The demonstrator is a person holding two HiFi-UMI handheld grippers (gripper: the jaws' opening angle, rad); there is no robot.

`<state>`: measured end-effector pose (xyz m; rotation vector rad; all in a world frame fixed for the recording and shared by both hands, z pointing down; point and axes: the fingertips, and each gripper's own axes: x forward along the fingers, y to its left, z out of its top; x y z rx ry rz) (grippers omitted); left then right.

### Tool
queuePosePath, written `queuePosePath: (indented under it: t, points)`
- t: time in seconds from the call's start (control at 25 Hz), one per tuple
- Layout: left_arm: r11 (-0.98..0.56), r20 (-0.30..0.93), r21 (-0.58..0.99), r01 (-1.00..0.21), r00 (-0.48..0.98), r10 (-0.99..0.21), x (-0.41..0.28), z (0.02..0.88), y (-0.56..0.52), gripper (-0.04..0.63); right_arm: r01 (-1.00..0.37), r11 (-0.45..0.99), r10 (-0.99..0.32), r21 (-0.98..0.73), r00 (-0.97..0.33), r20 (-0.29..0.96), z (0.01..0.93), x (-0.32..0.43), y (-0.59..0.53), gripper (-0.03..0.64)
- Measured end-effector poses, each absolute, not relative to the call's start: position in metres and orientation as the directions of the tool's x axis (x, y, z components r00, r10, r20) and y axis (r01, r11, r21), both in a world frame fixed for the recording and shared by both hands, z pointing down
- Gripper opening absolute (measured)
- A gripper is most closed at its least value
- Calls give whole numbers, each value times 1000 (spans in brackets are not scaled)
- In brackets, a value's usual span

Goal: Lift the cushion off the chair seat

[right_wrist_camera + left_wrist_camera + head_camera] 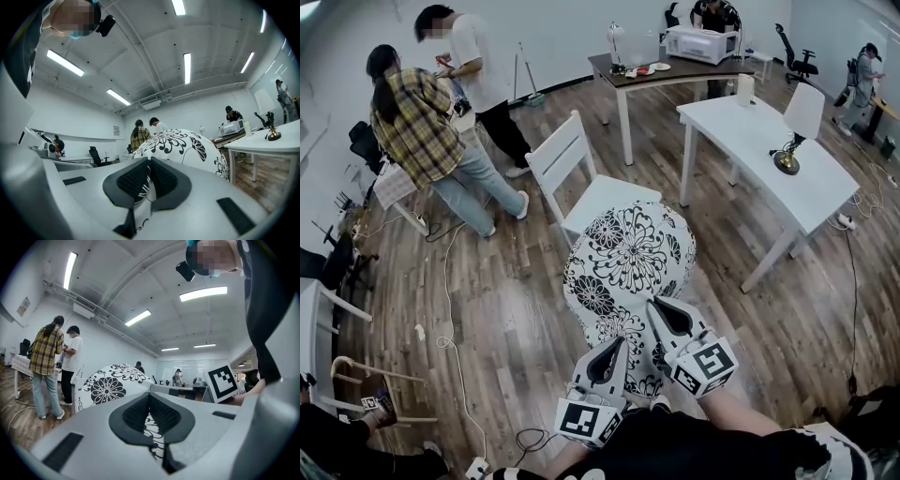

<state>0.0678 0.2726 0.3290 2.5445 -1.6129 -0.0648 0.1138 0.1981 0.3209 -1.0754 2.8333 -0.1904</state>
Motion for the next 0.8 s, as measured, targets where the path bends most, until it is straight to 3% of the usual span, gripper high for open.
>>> queuePosePath:
  t: [0.8]
  points:
    - [-422, 24, 133, -897, 428, -903, 65, 327, 270, 2, -655, 741, -667, -145, -743, -55, 318, 114, 197, 34]
